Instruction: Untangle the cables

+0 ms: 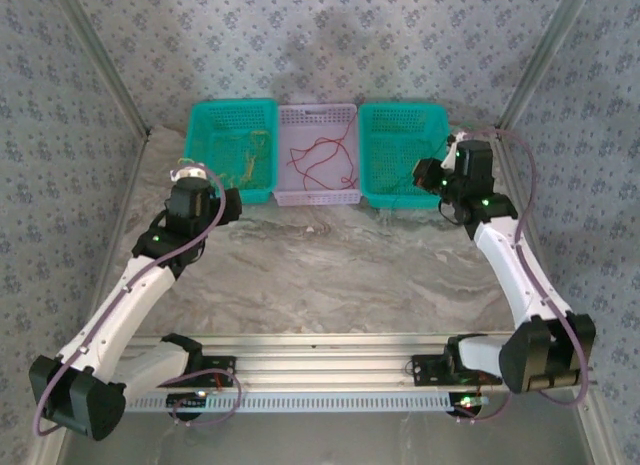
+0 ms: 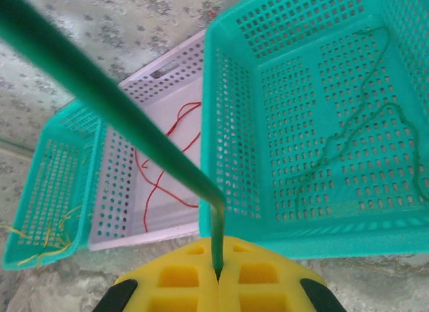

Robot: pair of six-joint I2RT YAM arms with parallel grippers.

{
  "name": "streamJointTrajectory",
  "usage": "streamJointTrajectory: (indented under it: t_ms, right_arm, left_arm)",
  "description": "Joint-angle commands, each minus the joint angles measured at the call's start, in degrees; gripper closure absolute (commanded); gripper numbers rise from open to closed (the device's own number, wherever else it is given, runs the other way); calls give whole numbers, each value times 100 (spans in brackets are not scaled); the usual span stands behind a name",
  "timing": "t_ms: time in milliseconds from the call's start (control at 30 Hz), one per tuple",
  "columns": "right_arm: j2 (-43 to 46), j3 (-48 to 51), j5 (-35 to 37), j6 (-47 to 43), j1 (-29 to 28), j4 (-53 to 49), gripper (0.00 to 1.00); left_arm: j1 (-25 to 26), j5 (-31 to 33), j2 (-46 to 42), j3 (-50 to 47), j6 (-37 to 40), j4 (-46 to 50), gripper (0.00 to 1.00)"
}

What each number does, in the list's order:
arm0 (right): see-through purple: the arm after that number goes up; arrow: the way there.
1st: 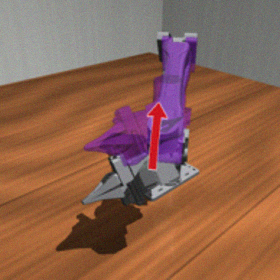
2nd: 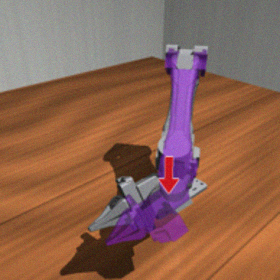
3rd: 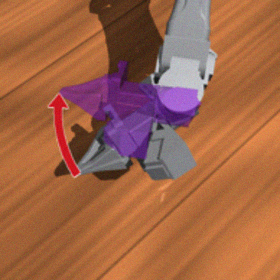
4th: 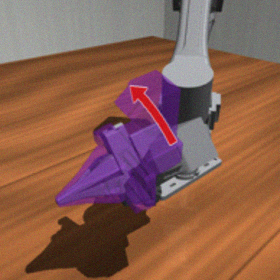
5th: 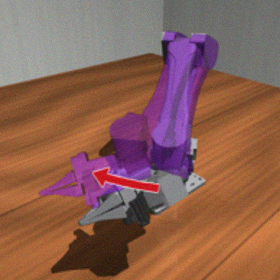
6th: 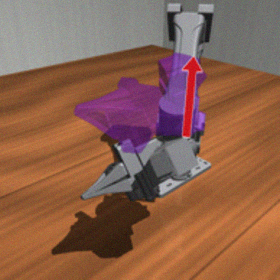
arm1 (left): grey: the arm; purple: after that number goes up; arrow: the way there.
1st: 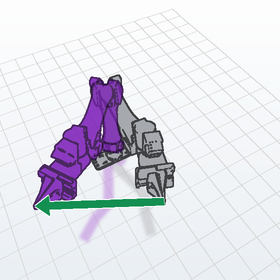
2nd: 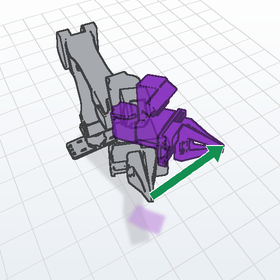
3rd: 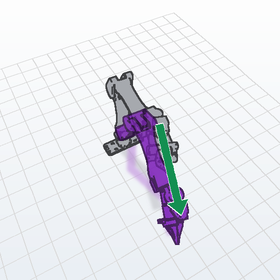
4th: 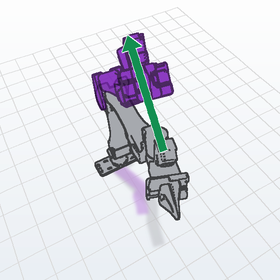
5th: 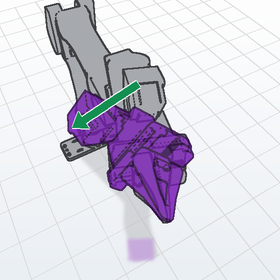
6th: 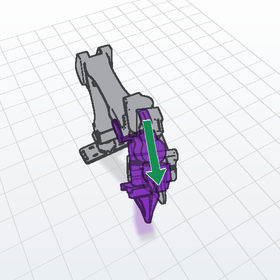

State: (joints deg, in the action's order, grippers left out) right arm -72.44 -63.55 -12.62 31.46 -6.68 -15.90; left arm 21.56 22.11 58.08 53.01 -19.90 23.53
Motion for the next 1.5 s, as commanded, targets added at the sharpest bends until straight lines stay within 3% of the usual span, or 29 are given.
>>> streamJointTrajectory:
  t_ms: [0,267,767,1467]
  right_arm:
    - [-291,-400,-87,111,36,70,100]
    - [-1219,-1279,178,-61,99,-115,100]
    - [-3311,-2958,-510,-8,239,-534,100]
    - [-5019,-4346,-494,-441,238,-1214,100]
  left_arm:
    - [48,243,-139,-66,127,-195,0]
    - [83,360,-165,-102,161,-213,0]
    - [303,728,-252,-132,351,-227,0]
    - [445,944,-261,-178,566,-297,0]
